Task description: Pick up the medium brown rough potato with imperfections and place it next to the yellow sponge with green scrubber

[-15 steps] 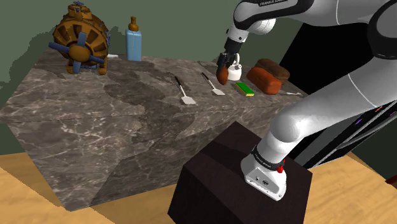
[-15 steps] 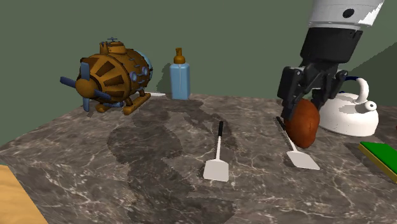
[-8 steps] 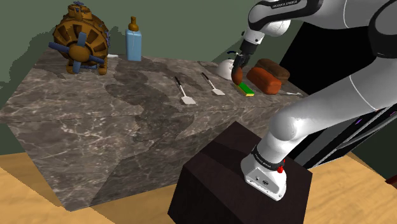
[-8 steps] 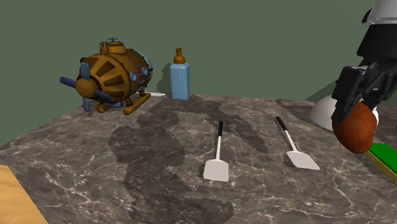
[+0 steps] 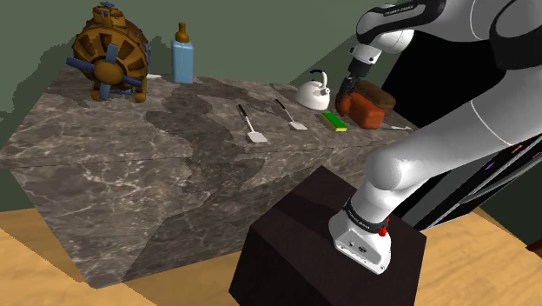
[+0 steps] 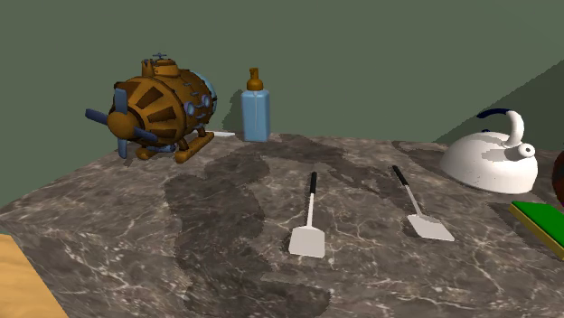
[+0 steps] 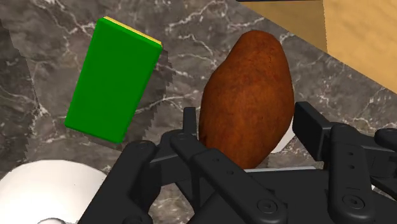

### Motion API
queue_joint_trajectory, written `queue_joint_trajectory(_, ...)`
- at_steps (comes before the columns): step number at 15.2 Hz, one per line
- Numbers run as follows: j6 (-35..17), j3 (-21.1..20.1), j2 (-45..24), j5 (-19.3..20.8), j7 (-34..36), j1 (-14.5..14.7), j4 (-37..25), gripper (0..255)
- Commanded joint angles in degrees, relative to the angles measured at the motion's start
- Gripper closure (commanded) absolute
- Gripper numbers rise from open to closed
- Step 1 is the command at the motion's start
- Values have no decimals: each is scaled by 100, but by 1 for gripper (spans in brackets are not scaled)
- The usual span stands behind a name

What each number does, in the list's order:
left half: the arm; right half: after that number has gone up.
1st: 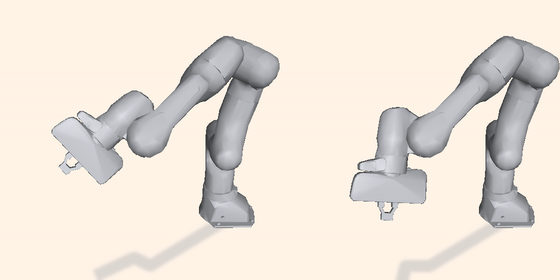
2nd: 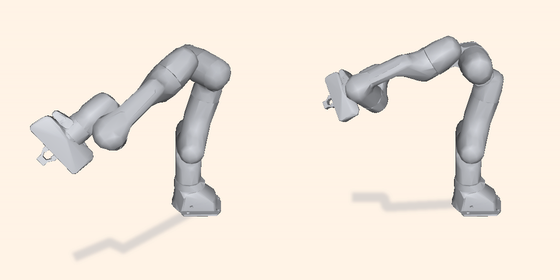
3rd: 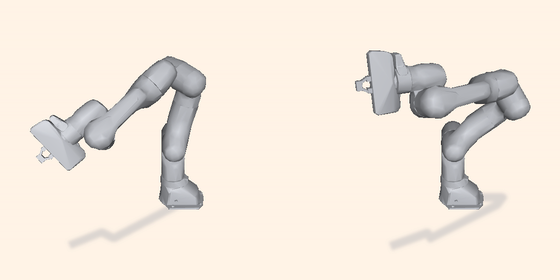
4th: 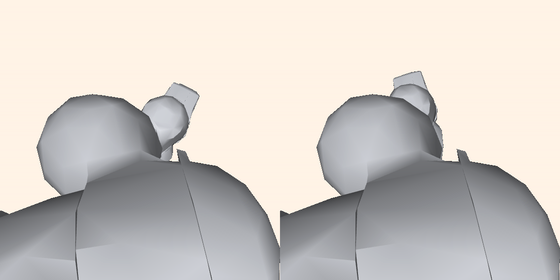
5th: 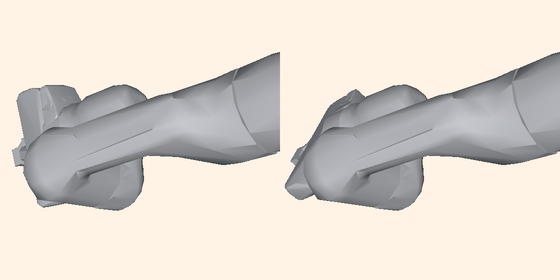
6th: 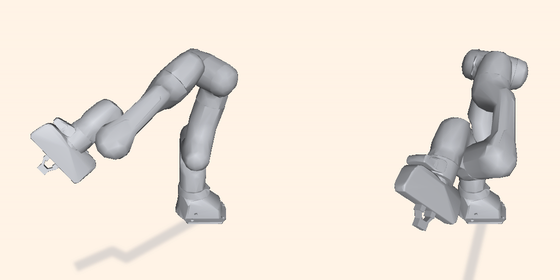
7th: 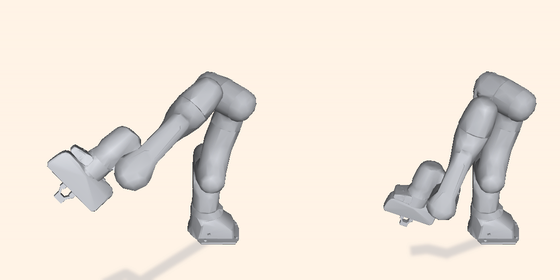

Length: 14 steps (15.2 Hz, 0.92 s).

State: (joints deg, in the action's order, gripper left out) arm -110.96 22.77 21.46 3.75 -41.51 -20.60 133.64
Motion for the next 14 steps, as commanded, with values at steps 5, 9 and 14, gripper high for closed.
queue_joint_trajectory(5, 43, 670, -505, 41, -949, -249, -522, 255)
queue_joint_trajectory(9, 101, 1111, -985, -83, -1623, -384, -1010, 255)
queue_joint_trajectory(14, 222, 1630, -1773, -458, -2545, -588, -1767, 255)
